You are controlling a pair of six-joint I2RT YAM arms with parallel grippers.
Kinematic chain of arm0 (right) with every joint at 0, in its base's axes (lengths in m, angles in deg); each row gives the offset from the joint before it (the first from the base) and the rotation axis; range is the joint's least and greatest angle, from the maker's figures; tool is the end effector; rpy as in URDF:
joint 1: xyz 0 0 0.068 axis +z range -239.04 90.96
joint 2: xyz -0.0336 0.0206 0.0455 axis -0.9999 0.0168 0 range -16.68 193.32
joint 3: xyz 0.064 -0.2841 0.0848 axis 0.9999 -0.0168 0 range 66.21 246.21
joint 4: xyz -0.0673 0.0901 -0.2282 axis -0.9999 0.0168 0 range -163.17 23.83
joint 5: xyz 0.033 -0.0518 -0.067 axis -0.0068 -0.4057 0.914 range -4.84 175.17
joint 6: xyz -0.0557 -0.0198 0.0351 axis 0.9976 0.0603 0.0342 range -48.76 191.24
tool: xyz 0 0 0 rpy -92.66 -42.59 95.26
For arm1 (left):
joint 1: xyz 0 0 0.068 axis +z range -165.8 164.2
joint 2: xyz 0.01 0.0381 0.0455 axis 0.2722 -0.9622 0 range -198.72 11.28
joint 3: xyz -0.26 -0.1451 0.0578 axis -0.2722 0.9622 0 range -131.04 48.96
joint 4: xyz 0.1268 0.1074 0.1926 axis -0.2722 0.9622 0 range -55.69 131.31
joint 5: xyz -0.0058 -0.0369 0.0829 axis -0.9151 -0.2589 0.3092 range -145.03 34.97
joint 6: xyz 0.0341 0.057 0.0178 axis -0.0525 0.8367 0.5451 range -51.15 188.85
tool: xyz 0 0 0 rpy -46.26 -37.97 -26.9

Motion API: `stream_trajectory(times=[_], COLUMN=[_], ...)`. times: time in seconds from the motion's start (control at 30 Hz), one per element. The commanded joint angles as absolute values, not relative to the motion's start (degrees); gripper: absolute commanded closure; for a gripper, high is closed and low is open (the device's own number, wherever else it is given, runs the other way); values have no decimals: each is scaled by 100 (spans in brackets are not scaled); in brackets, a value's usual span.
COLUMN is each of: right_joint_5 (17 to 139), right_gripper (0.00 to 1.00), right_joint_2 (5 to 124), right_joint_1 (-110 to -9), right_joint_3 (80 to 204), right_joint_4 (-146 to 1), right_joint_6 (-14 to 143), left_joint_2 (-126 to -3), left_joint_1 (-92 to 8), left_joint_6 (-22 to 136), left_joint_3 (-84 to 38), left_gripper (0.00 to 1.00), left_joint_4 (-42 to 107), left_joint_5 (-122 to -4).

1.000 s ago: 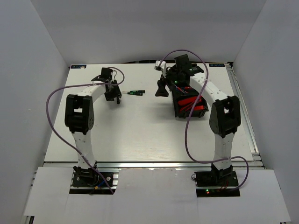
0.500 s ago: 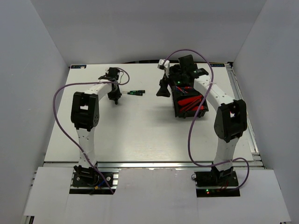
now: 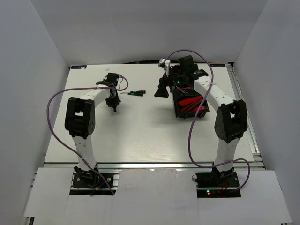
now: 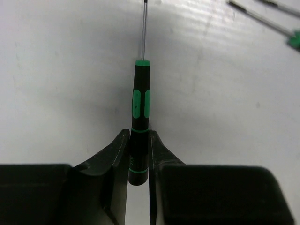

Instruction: Sort the tools into containers

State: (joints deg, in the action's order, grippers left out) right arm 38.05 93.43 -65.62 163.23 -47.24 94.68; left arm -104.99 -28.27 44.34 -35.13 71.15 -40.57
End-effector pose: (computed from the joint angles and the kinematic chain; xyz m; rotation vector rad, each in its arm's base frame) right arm 0.3998 0.2176 0.3251 -1.2346 1.7521 0.9147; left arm 0.4223 -0.0792 0.1833 -0.3477 2.6899 0.1670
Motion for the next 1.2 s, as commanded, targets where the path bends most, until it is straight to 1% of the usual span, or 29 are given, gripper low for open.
stream_trajectory(times=[0.0,0.07,0.1,0.17,0.2,0.23,0.27,0.3,0.4,0.57,0.77,0.87,0.97,1.0,1.03,1.1,1.17], right_joint_5=[3577,3498,3376,3121,2998,2945,2866,2822,2708,2601,2689,2733,2768,2768,2716,2698,2689], right_gripper=[16,11,11,10,11,11,11,11,11,11,11,15,25,34,37,44,45], right_joint_2=[9257,9266,9283,9292,9301,9310,9336,9353,9432,9529,9714,9784,9854,9863,9881,9872,9863], right_joint_1=[-6470,-6443,-6417,-6399,-6390,-6382,-6373,-6381,-6373,-6381,-6311,-6250,-6206,-6197,-6188,-6179,-6162], right_joint_3=[16175,16123,16088,16018,15991,15965,15929,15903,15798,15622,15727,15806,15911,15920,15877,15824,15780], right_joint_4=[-5267,-5496,-5767,-6050,-6347,-6507,-6656,-6823,-7490,-8624,-8899,-9066,-9092,-9214,-9302,-9452,-9461], right_joint_6=[8419,7692,7408,6687,6450,5978,5729,5474,4613,3242,2879,2739,2747,2721,2616,2519,2492], left_joint_2=[-9265,-8771,-8290,-7874,-7568,-7443,-7337,-7240,-6915,-6791,-6712,-6756,-6756,-6765,-6756,-6782,-6800], left_joint_1=[-2801,-2801,-2801,-2801,-2810,-2810,-2810,-2836,-2880,-3082,-3179,-3241,-3311,-3320,-3329,-3355,-3381], left_joint_6=[4231,4213,3987,3775,3304,3125,2967,2661,2026,1902,1849,1823,1796,1796,1796,1770,1752], left_joint_3=[-3358,-3007,-2509,-1988,-1525,-1294,-1091,-741,-256,-360,-474,-500,-518,-527,-535,-553,-588], left_gripper=[100,100,100,100,100,100,100,100,100,100,100,100,100,100,100,100,100], left_joint_4=[6950,6352,5627,4858,4185,3839,3226,2950,2132,2104,2104,2104,2104,2104,2104,2104,2104], left_joint_5=[-5267,-6306,-7190,-7943,-8529,-8778,-8938,-9061,-9290,-9344,-9343,-9413,-9405,-9396,-9388,-9379,-9370])
